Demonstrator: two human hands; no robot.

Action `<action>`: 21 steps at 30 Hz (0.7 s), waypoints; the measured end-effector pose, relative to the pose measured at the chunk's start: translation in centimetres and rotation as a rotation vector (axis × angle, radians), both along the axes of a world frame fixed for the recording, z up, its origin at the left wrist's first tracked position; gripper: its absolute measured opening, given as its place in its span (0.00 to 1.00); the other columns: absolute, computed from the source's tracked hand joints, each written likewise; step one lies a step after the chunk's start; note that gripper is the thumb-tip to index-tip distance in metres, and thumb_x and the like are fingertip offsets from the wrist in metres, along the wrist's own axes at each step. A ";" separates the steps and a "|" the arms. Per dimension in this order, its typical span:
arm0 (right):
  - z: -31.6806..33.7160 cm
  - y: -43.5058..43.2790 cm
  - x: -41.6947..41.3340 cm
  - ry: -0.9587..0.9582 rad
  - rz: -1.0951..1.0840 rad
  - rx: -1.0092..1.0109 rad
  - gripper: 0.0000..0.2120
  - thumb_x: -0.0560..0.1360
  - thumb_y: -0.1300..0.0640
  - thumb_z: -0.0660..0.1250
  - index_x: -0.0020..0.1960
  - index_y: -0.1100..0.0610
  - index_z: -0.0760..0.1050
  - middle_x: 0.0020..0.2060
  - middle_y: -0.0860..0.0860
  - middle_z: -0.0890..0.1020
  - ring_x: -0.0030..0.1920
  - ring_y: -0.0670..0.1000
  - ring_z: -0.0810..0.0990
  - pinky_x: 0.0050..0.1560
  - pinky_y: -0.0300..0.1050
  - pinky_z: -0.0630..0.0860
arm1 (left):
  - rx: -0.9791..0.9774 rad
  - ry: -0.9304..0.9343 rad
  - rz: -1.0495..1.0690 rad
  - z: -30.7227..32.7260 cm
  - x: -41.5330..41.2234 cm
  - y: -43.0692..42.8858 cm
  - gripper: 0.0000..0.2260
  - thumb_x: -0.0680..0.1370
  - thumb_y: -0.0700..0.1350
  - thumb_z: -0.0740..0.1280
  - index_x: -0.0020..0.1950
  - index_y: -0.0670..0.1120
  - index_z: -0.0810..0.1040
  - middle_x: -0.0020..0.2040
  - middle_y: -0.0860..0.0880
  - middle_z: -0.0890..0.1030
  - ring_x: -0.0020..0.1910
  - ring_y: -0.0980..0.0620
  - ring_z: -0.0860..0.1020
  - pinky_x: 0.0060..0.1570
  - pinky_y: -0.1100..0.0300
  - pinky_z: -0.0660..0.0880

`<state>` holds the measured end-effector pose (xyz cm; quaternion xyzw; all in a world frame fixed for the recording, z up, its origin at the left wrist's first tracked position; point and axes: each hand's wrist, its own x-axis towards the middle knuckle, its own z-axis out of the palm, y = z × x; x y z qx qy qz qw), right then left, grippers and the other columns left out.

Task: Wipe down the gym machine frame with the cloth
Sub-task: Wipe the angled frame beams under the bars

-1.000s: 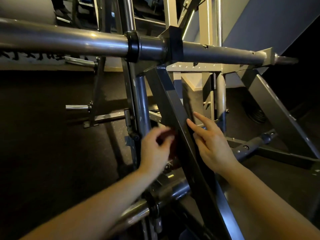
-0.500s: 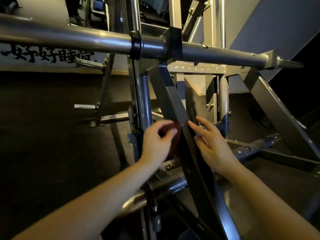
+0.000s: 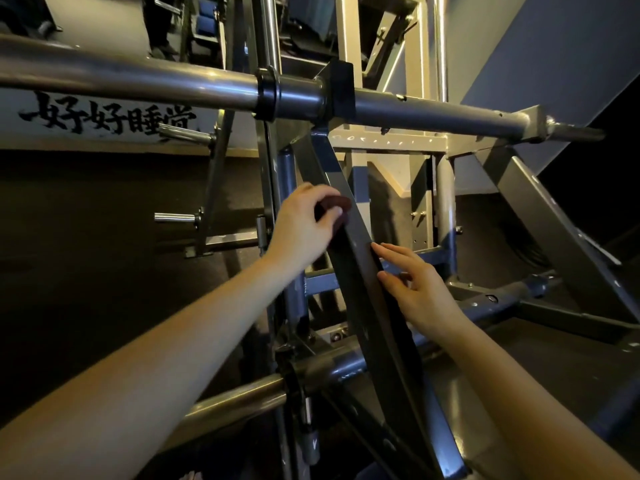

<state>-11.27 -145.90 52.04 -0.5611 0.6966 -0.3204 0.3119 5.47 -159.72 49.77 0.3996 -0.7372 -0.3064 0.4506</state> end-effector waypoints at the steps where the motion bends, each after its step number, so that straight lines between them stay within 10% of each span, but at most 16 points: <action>1: -0.1 0.0 0.0 -0.002 0.000 -0.002 0.24 0.82 0.62 0.63 0.76 0.47 0.69 0.73 0.41 0.69 0.59 0.35 0.79 0.51 0.31 0.78 | -0.019 -0.045 -0.013 0.8 0.0 -0.7 0.12 0.80 0.45 0.70 0.64 0.50 0.80 0.59 0.53 0.78 0.60 0.56 0.75 0.64 0.61 0.71; 6: -0.1 -0.2 -0.4 -0.071 -0.041 -0.003 0.21 0.80 0.60 0.66 0.72 0.49 0.73 0.72 0.44 0.71 0.67 0.50 0.77 0.64 0.51 0.80 | -0.147 -0.385 -0.379 1.5 0.5 3.1 0.08 0.80 0.48 0.70 0.59 0.55 0.81 0.51 0.58 0.74 0.51 0.60 0.74 0.54 0.65 0.71; 11: -0.3 0.1 -0.9 -0.007 -0.162 0.041 0.23 0.78 0.54 0.70 0.72 0.51 0.72 0.72 0.49 0.72 0.64 0.51 0.79 0.52 0.43 0.82 | -0.134 -0.360 -0.151 3.1 0.0 -0.2 0.09 0.80 0.47 0.70 0.60 0.52 0.81 0.54 0.55 0.77 0.55 0.57 0.76 0.58 0.61 0.72; 15: -0.5 0.0 -0.6 0.017 -0.173 0.028 0.21 0.79 0.55 0.70 0.71 0.52 0.73 0.69 0.51 0.75 0.68 0.54 0.77 0.58 0.47 0.81 | -0.092 -0.385 -0.404 2.5 0.5 2.7 0.08 0.79 0.48 0.71 0.58 0.55 0.81 0.50 0.60 0.74 0.53 0.61 0.74 0.56 0.63 0.70; 21: -1.0 1.3 -0.7 0.082 -0.158 0.017 0.23 0.79 0.54 0.70 0.73 0.50 0.72 0.70 0.49 0.75 0.71 0.51 0.73 0.71 0.59 0.73 | 0.106 0.052 -0.129 -4.2 1.2 5.9 0.08 0.80 0.45 0.70 0.58 0.54 0.78 0.54 0.59 0.78 0.58 0.61 0.76 0.64 0.54 0.76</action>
